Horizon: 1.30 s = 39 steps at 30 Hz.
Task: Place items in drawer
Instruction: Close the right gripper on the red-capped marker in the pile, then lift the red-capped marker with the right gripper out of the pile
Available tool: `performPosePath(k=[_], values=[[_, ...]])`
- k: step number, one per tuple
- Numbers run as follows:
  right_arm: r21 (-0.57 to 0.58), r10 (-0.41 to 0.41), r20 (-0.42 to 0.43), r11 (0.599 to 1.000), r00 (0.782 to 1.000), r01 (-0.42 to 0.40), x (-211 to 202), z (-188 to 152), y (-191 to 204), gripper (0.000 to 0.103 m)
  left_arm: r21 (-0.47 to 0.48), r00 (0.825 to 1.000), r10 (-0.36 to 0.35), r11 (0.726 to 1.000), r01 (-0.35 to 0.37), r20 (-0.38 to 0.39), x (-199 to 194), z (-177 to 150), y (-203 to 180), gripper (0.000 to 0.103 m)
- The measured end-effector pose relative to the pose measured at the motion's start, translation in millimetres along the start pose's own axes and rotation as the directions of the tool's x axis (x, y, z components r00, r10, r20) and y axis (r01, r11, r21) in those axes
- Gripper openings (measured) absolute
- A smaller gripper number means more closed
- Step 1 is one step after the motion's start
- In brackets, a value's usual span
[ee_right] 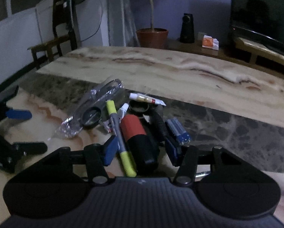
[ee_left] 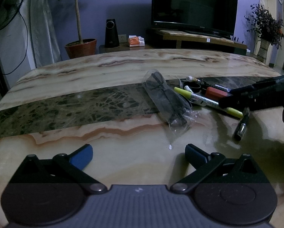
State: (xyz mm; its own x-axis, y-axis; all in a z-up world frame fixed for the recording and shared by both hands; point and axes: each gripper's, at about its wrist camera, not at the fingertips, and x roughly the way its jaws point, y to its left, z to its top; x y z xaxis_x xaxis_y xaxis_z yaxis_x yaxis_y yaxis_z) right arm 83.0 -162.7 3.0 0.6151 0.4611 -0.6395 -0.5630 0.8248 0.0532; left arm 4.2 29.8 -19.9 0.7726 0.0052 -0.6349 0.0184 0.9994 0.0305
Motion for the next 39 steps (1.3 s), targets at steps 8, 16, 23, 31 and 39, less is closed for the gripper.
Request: performPosePath(k=[8,16,23,31,39], values=[[-0.009,-0.017,0.005,1.0,1.0,0.017,-2,-2,3,0.05,0.0,1.0,0.0,1.0,0.0,0.0,0,0,0,0.103],[-0.038,-0.037,0.016,0.999,0.999,0.037,9,-2,-1,0.053,0.0,1.0,0.0,1.0,0.0,0.0,0,0,0,0.103],[-0.018,-0.022,0.027,1.0,0.999,0.023,2,-1,-3,0.041,0.0,1.0,0.0,1.0,0.0,0.0,0,0,0,0.103],[-0.064,-0.008,0.014,0.998,1.0,0.009,-5,-2,5,0.041,0.0,1.0,0.0,1.0,0.0,0.0,0,0,0,0.103],[-0.112,0.008,0.001,0.994,1.0,-0.008,-13,-3,12,0.028,0.0,1.0,0.0,1.0,0.0,0.0,0,0,0,0.103]])
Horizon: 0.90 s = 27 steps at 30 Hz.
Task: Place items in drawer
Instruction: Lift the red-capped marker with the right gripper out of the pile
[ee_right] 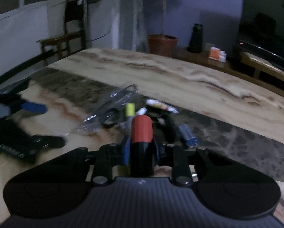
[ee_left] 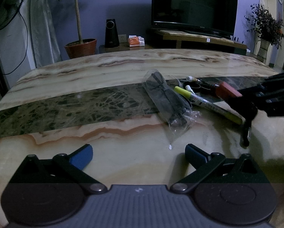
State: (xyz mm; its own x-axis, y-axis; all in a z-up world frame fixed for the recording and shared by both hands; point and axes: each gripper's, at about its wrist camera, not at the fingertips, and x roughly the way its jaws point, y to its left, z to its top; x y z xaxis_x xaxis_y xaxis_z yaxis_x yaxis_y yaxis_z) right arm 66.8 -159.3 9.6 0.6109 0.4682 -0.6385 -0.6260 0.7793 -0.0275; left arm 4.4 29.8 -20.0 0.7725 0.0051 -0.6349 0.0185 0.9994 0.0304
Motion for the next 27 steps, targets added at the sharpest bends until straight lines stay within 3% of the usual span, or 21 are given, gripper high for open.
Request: performPosePath(k=[13,21,27], values=[[-0.071,0.019,-0.017,0.997,1.0,-0.02,-9,0,12,0.03,0.0,1.0,0.0,1.0,0.0,0.0,0,0,0,0.103],[-0.096,0.005,-0.014,0.995,1.0,-0.007,-3,0,15,0.041,0.0,1.0,0.0,1.0,0.0,0.0,0,0,0,0.103],[-0.114,-0.005,-0.012,0.993,1.0,0.004,2,-1,17,0.038,0.0,1.0,0.0,1.0,0.0,0.0,0,0,0,0.103]])
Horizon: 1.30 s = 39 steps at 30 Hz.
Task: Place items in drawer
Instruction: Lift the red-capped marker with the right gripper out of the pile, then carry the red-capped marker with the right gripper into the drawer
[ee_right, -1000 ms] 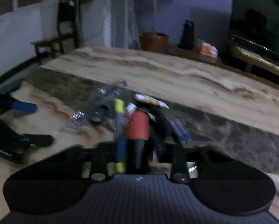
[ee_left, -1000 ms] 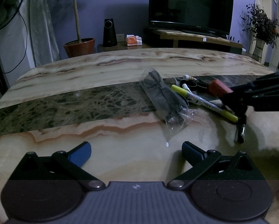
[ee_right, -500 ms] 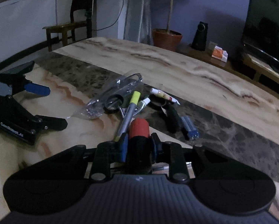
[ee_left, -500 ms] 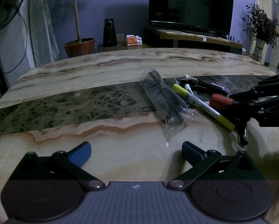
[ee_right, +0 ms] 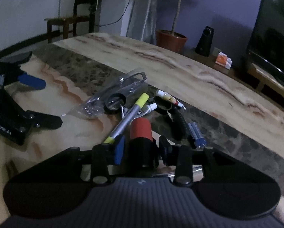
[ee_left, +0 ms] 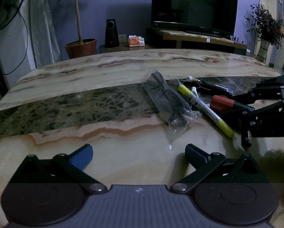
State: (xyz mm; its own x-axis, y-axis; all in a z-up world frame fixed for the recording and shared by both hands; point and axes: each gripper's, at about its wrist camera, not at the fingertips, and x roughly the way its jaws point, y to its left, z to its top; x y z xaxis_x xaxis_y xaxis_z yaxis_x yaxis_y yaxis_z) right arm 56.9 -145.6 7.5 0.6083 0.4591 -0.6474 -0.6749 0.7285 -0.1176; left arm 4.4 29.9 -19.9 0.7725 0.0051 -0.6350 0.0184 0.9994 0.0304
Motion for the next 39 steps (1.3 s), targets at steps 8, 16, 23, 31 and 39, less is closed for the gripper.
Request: performPosePath(k=[8,16,23,31,39], values=[[-0.03,-0.003,0.012,1.0,1.0,0.003,-1,0,16,0.036,0.0,1.0,0.0,1.0,0.0,0.0,0,0,0,0.103],[-0.026,0.01,0.05,1.0,0.999,-0.009,-26,3,18,0.036,0.0,1.0,0.0,1.0,0.0,0.0,0,0,0,0.103],[-0.012,0.081,0.078,0.997,0.994,-0.081,-64,-6,23,0.036,0.0,1.0,0.0,1.0,0.0,0.0,0,0,0,0.103],[-0.041,0.12,0.09,0.992,0.989,-0.117,-102,-29,33,0.036,0.0,1.0,0.0,1.0,0.0,0.0,0,0,0,0.103],[-0.125,0.244,0.041,0.963,0.969,-0.237,-123,-57,68,0.036,0.0,1.0,0.0,1.0,0.0,0.0,0,0,0,0.103]])
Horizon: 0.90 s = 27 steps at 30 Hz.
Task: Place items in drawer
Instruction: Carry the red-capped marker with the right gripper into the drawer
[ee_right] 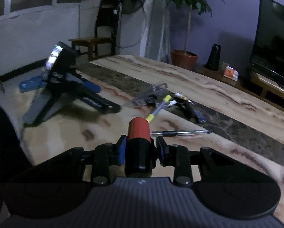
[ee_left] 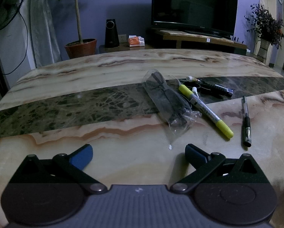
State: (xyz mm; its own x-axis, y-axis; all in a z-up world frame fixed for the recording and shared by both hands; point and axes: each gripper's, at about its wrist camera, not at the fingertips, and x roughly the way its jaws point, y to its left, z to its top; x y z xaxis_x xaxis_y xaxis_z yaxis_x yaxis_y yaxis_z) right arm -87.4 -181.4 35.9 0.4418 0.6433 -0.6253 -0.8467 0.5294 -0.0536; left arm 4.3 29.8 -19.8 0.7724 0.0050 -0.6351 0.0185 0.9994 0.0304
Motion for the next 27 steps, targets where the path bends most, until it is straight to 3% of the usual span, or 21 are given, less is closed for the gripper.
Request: performPosePath(k=[9,19,22,27], values=[[-0.082,0.143,-0.05,0.986,0.988,-0.147,-14,-25,48,0.036,0.0,1.0,0.0,1.0,0.0,0.0,0,0,0,0.103],[-0.162,0.291,-0.119,0.938,0.949,-0.308,-29,-54,101,0.036,0.0,1.0,0.0,1.0,0.0,0.0,0,0,0,0.103],[-0.15,0.253,-0.169,0.949,0.952,-0.279,-14,-65,105,0.036,0.0,1.0,0.0,1.0,0.0,0.0,0,0,0,0.103],[-0.145,0.096,-0.297,0.979,0.95,-0.144,20,-89,97,0.036,0.0,1.0,0.0,1.0,0.0,0.0,0,0,0,0.103]])
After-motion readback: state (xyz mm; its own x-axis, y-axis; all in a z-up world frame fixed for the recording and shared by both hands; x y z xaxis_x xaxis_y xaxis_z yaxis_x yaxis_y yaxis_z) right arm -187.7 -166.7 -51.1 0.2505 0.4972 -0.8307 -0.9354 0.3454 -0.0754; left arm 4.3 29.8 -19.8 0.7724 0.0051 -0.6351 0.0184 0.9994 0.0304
